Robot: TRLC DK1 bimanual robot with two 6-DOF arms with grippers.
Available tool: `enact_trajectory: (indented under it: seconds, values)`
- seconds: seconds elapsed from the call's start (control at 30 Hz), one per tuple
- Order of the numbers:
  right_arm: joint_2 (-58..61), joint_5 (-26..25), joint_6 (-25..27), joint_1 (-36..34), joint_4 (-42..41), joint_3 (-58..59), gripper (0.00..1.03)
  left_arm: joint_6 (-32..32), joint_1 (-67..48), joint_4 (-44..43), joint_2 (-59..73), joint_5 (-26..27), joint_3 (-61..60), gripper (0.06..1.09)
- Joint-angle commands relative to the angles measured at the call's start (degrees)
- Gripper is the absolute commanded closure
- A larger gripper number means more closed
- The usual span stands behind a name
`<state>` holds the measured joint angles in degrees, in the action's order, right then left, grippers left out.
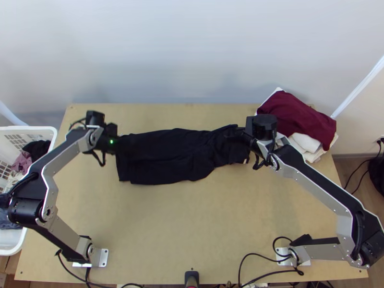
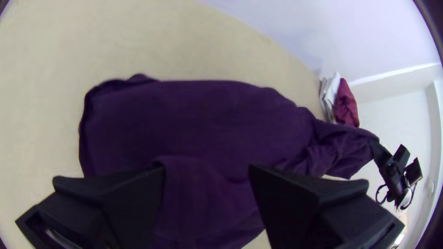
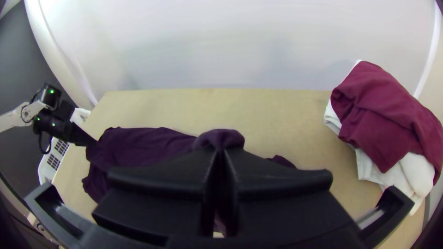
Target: Fold the t-shirt
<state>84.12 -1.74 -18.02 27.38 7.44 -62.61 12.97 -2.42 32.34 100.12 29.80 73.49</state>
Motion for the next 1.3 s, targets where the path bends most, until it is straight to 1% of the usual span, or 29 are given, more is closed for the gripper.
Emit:
enact_trajectory:
  seconds: [0.0,0.1,0.2,0.33,0.5,0.53,0.6,0.63,0.7,0.87,1.27]
  values:
    - [0.7,-0.4,-1.1,0.7,-0.9,1.7,1.0,-0.4,1.4,1.6,-2.2,0.5,2.9,0.11]
    - [0.7,-0.4,-1.1,1.1,-1.0,2.1,1.0,-1.0,3.1,4.5,-4.9,0.6,2.7,0.12]
    - [0.8,-0.5,-1.6,1.5,-1.0,2.1,1.0,-3.6,4.8,7.5,-7.1,0.6,2.2,0.12]
    - [0.9,-0.7,-2.0,2.3,-1.2,2.5,1.0,-5.5,6.7,8.4,-8.5,0.6,0.0,0.12]
    - [0.7,-0.8,-2.0,2.8,-1.3,2.5,1.0,-11.0,7.0,14.2,-9.4,0.6,-2.7,0.13]
    - [0.7,-0.8,-2.0,2.8,-1.3,2.5,1.0,-11.5,7.0,14.2,-9.7,0.5,-3.8,0.13]
    - [0.6,-0.9,-1.9,2.8,-1.3,2.5,1.0,-12.8,6.8,13.8,-9.9,0.4,-6.0,0.23]
    - [0.4,-0.9,-1.9,2.8,-1.3,2.5,1.0,-12.9,6.7,12.8,-10.0,0.2,-7.0,0.25]
    - [0.3,-0.9,-1.9,2.8,-1.3,2.5,1.0,-13.9,6.6,12.0,-10.0,0.1,-8.5,0.25]
    - [0.3,-1.1,-1.9,2.8,-1.3,2.2,1.0,-14.1,6.5,9.5,-9.3,-0.2,-9.9,0.25]
    - [0.0,-1.1,-1.9,2.1,-1.3,2.2,1.0,-13.4,5.6,6.9,-3.8,-0.3,-7.2,0.25]
